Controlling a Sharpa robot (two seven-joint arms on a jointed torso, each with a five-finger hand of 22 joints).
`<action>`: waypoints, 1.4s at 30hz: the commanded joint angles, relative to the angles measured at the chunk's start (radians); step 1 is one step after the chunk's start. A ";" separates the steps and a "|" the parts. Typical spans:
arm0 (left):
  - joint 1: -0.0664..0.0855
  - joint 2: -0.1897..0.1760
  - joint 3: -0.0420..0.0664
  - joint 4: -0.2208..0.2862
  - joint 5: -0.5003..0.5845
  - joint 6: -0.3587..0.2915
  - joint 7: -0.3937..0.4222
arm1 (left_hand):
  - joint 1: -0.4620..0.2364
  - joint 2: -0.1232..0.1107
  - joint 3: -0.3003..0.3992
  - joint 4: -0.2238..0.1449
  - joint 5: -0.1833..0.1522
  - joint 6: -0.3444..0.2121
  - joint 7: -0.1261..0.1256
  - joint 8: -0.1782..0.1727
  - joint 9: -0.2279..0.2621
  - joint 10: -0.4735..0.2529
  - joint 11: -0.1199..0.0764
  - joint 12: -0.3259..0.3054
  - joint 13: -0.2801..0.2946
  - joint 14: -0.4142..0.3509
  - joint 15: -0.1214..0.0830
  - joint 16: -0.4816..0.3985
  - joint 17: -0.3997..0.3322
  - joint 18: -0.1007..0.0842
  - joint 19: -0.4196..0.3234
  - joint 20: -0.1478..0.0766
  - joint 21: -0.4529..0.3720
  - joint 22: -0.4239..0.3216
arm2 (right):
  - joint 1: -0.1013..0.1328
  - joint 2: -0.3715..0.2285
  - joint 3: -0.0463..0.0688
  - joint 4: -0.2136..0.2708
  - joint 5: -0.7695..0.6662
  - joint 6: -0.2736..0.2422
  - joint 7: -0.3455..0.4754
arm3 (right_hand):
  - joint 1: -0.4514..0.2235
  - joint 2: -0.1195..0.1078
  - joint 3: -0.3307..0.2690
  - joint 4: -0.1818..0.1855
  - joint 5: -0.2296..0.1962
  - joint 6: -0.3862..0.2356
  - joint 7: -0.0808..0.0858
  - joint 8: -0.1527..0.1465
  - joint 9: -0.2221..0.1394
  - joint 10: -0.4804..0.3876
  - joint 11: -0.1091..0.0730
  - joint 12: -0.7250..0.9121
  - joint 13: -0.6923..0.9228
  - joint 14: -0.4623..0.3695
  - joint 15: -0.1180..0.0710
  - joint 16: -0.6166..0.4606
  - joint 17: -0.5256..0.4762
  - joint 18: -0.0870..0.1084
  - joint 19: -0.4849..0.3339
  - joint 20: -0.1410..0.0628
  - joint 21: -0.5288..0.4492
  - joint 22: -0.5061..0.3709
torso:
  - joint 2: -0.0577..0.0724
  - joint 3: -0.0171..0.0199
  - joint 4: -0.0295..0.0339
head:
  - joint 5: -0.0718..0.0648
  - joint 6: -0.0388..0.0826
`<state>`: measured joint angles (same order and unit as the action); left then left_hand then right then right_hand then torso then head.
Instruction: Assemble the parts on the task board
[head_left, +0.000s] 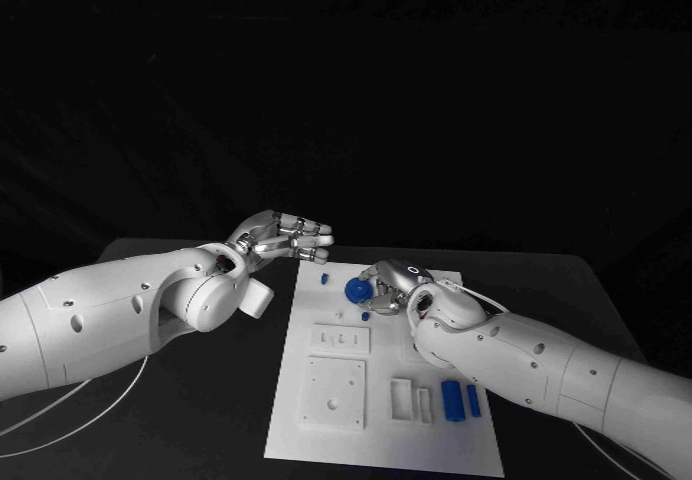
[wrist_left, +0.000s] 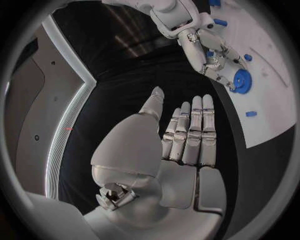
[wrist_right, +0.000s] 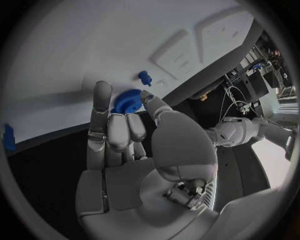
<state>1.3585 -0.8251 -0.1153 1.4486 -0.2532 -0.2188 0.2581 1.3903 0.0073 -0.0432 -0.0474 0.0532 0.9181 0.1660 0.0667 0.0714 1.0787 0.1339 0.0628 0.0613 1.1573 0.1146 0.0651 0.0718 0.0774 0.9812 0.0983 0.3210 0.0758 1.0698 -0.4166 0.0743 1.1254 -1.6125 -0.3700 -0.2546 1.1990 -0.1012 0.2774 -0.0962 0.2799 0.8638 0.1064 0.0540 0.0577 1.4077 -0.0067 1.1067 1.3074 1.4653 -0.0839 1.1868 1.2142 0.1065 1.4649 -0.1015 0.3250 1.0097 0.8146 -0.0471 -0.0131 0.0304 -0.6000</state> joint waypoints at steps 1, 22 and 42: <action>0.000 0.001 0.001 0.001 0.003 0.013 0.004 | -0.002 0.012 0.000 -0.001 0.001 0.000 0.006 -0.002 -0.001 -0.002 0.005 -0.004 0.000 0.003 0.006 -0.003 0.001 0.009 -0.001 0.006 -0.002 0.000 | -0.004 -0.005 -0.001 0.006 0.011 -0.019 -0.010 | -0.010 -0.003 -0.002 0.006 0.004 0.008 0.004 0.002 -0.001 0.001 0.008 0.004 0.006 0.000 0.009 0.001 0.001 0.011 0.037 0.007 0.003 0.000 | 0.000 0.0004 -0.0007 | 0.000 0.000; 0.000 -0.003 0.001 -0.006 0.002 0.010 0.003 | -0.001 0.012 -0.001 -0.001 0.002 -0.004 0.007 -0.002 -0.001 -0.004 0.007 -0.004 0.000 0.003 0.006 -0.003 0.001 0.010 -0.001 0.007 -0.001 0.000 | -0.011 -0.065 0.001 0.058 0.052 -0.108 -0.007 | -0.017 -0.006 -0.004 0.023 0.002 0.036 0.010 0.003 0.000 -0.001 0.013 0.008 0.003 -0.001 0.015 0.003 -0.002 0.020 0.037 0.014 0.006 0.000 | -0.002 -0.0005 -0.0011 | -0.005 -0.001; 0.001 -0.012 0.001 -0.029 0.001 0.010 0.006 | -0.003 0.010 -0.002 0.000 0.001 -0.005 0.008 -0.002 -0.001 -0.002 0.008 -0.004 0.000 0.003 0.007 -0.003 0.001 0.010 -0.001 0.007 -0.001 0.000 | -0.011 -0.289 0.079 0.171 0.434 -0.044 0.282 | 0.011 0.028 -0.051 -0.127 0.155 0.131 0.010 0.006 0.004 -0.114 0.003 -0.454 -0.393 -0.046 0.014 -0.478 -0.358 -0.038 -0.016 0.013 -0.174 -0.173 | -0.009 0.0086 -0.0226 | -0.006 0.012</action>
<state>1.3585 -0.8375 -0.1153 1.4204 -0.2536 -0.2189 0.2556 1.3903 0.0073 -0.0432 -0.0474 0.0531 0.9146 0.1695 0.0668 0.0714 1.0752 0.1374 0.0628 0.0613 1.1573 0.1146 0.0651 0.0719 0.0774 0.9812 0.0983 0.3210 0.0758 1.0590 -0.6966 0.1518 1.2953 -1.3221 -0.4804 -0.0970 1.2104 -0.0809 0.2251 -0.2125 0.4358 0.9921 0.1158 0.0547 0.0605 1.2976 -0.0016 0.6857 0.9509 1.4142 -0.0657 0.7497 0.8821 0.0764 1.4498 -0.0880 0.1706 0.8588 0.8082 -0.0415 -0.0286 0.0265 -0.5881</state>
